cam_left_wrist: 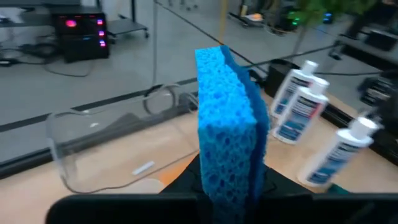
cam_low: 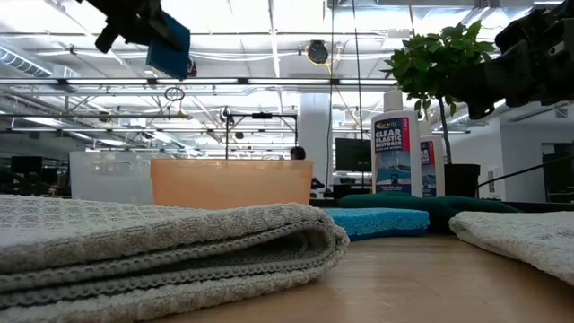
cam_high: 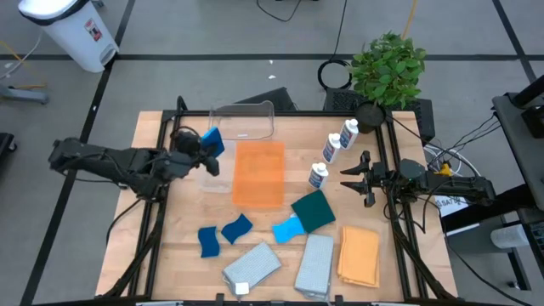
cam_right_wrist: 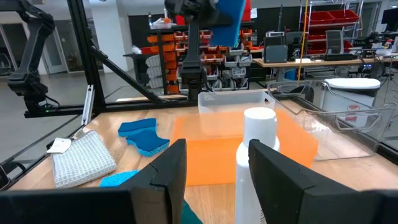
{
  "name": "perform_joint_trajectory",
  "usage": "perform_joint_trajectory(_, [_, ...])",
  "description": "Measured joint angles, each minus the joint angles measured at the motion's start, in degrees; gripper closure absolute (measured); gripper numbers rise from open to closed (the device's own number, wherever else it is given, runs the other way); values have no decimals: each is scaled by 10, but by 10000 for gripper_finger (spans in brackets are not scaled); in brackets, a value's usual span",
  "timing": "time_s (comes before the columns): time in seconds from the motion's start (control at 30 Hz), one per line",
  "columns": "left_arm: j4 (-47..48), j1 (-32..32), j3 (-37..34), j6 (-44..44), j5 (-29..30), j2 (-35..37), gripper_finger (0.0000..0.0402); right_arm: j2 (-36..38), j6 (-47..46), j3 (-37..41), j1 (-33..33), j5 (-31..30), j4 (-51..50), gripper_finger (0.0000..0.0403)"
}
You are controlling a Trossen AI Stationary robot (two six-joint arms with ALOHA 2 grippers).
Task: Pick & Place Kitchen Items
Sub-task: Put the sponge into the white bin
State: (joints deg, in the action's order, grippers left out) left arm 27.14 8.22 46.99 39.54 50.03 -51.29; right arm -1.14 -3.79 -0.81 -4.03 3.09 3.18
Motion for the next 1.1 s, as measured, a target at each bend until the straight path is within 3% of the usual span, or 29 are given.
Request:
perform_joint_trajectory(0.23, [15,-44,-14,10,-41,-27,394,0,0,0,0,0,0,257])
perform_joint_trajectory(0.47, [120,-86,-14,128,-102,-71,355,0,0,0,0,0,0,257])
perform_joint_trajectory(0.63, [205,-115,-14,187,-171,-113,366,0,0,0,0,0,0,257])
perform_joint_trajectory(0.83, [192,-132,-14,180,-225,-171,393,0,0,0,0,0,0,257])
perform_joint_trajectory(1.1, [189,-158,-14,168,-277,-237,372,0,0,0,0,0,0,256])
